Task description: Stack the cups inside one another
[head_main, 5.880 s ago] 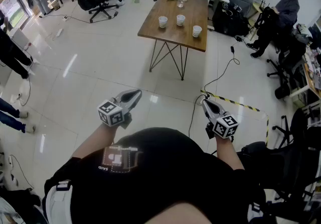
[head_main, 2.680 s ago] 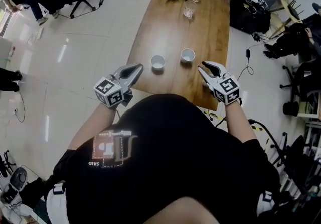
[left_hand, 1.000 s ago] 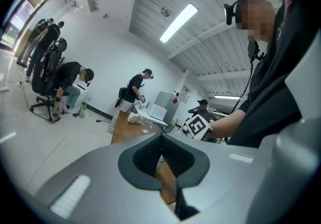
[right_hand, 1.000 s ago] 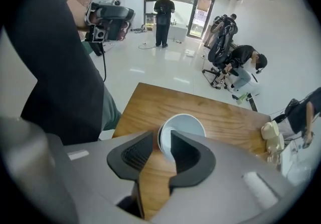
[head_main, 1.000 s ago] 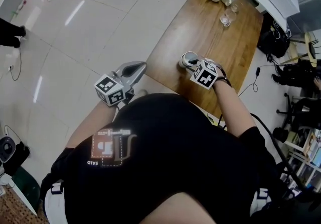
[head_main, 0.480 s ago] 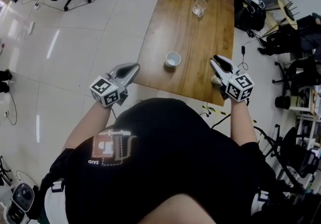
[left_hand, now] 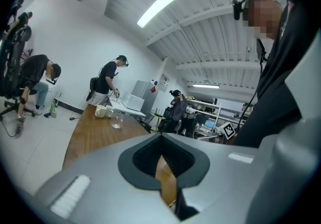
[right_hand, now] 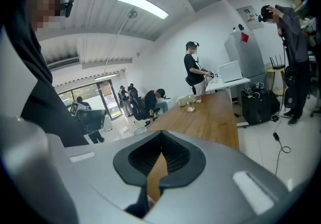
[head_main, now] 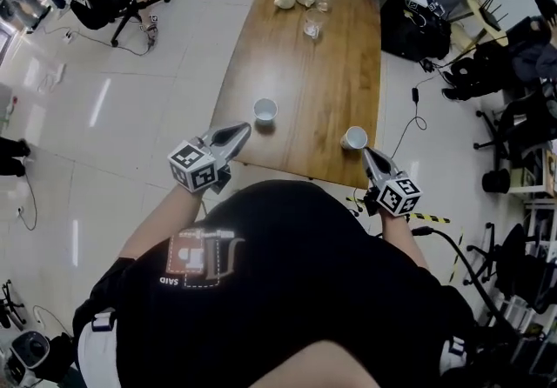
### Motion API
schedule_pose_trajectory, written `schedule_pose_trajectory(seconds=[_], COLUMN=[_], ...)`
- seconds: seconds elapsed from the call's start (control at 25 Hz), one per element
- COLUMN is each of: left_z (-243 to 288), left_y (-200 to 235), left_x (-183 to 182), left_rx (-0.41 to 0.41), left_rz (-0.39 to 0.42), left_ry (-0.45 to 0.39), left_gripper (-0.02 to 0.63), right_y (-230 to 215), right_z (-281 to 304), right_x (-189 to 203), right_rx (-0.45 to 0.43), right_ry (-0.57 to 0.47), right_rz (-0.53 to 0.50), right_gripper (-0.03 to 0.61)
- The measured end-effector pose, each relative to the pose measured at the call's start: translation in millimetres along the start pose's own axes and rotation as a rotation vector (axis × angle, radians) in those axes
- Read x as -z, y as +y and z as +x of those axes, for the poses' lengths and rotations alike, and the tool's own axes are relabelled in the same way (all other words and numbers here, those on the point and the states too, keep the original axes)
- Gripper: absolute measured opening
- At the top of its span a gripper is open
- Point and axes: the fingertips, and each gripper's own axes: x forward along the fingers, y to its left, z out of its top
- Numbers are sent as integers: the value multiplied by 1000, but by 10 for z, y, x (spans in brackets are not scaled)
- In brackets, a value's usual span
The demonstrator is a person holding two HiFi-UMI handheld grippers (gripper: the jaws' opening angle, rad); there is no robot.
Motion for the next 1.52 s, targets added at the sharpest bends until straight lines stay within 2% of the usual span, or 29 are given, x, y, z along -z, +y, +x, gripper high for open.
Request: schedule_pose_trajectory(seconds=[0.12, 0.32, 0.4, 0.44, 0.56, 0.68, 0.76, 0.84, 0.92, 1.04, 1.16, 1.24, 1.28, 1.4, 1.52], left_z=[35, 55, 104, 144, 343, 570, 654, 690, 709, 743, 833, 862, 863, 900, 1140], left_y=[-57, -23, 5, 39, 172, 265, 326, 438, 601, 853, 989, 995, 977, 808, 449], left_x=[44, -10, -33, -26, 8, 169, 472, 833, 1149, 1489, 1645, 1704, 1726, 1719, 1511], left_rx=[-6, -10, -7, 2, 66, 180, 278, 362, 414, 439, 419, 424, 437, 492, 516], left_rz=[0, 22, 78, 138, 375, 562, 715, 876, 1002, 1127, 1204, 1224, 1221, 1208, 1210], left_ry=[8, 22, 57, 96, 285, 521, 712, 890, 1031, 1170, 1219, 1246, 1266, 1297, 1225], left_gripper=[0, 0, 0, 0, 2, 106, 183, 189, 189, 187, 151, 51, 24, 21, 21], right_y=[53, 133, 151, 159, 156, 107, 55, -1, -67, -133, -195, -217, -230, -278, -346], right_z=[13, 97, 94, 82, -7, -158, -283, -417, -552, -740, -906, -1003, -1036, -1106, -1182], right_x=[88, -30, -81, -97, -139, -133, -81, -6, 80, 182, 286, 359, 387, 476, 578], right_rx=[-38, -67, -67, -65, -43, 0, 37, 72, 106, 147, 184, 203, 207, 206, 211], right_ry=[25, 21, 15, 11, -2, -12, -15, -14, -17, -14, -16, -18, -19, -27, -45], right_rz=[-21, -57, -62, -61, -54, -35, -17, 1, 20, 42, 62, 80, 86, 99, 113], right_gripper=[14, 14, 14, 14, 14, 14, 14, 14, 14, 14, 14, 14, 14, 14, 14])
